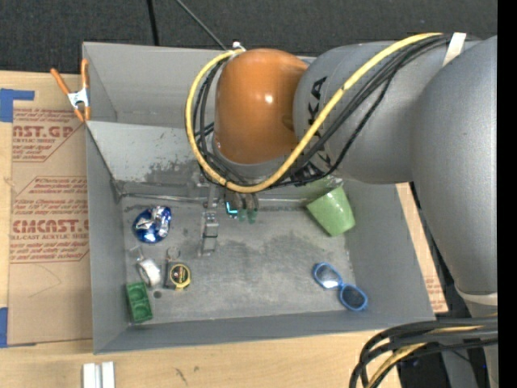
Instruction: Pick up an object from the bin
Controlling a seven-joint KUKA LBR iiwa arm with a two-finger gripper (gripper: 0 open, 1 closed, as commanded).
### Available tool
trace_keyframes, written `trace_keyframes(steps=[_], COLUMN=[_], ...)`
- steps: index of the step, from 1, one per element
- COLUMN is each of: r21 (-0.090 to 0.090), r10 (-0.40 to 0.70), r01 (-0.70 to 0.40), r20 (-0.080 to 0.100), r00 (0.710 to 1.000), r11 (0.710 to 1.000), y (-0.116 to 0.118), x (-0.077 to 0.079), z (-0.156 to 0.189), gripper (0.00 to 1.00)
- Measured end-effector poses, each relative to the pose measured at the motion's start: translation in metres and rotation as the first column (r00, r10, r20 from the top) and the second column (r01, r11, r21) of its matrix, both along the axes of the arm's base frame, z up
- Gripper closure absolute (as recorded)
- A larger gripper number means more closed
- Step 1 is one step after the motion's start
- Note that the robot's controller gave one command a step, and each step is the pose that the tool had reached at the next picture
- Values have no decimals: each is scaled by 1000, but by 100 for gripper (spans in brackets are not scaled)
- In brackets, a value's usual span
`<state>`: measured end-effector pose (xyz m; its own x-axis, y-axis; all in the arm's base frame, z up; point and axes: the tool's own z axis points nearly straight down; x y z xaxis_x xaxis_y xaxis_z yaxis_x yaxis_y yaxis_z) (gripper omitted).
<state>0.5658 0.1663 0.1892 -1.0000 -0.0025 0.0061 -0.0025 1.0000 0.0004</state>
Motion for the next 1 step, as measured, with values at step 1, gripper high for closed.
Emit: trace_keyframes(steps=[1], r21=[4], r10=[138], r01=[-139], r20=[19], r00=[990], r11=[990], y=[61], x=[-14], z=[-116], gripper=[0])
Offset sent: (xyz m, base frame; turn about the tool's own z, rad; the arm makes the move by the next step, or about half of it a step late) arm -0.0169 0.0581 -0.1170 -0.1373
